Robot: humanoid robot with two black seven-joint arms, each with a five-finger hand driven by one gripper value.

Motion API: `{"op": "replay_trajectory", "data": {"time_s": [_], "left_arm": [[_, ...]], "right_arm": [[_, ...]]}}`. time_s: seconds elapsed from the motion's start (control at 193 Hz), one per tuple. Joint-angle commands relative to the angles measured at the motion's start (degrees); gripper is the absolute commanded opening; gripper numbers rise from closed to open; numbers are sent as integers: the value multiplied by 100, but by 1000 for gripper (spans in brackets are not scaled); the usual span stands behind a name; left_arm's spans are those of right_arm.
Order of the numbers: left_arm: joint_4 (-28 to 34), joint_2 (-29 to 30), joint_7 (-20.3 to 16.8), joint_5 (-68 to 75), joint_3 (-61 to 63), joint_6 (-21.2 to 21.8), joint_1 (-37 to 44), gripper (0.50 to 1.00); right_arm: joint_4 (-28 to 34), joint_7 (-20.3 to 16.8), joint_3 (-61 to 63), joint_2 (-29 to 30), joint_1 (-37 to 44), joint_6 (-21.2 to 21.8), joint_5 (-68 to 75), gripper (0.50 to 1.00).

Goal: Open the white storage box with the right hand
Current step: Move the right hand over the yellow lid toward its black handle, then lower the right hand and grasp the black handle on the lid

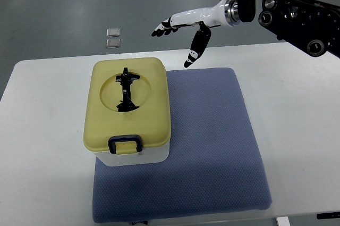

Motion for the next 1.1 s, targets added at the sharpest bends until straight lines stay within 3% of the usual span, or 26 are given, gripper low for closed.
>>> {"op": "replay_trajectory", "data": {"time_s": [0.0,0.425,1.094], "left_arm": [[0,0,0,-2,-4,0,5,1000],[0,0,0,-2,-4,0,5,1000],[18,0,0,-11,-4,-9,5,1000]], "right_arm": [[56,0,-19,60,123,1,-295,946],[513,18,-10,509,132,-405,-665,944],[548,35,8,939,-149,-924,-656,940]]}}
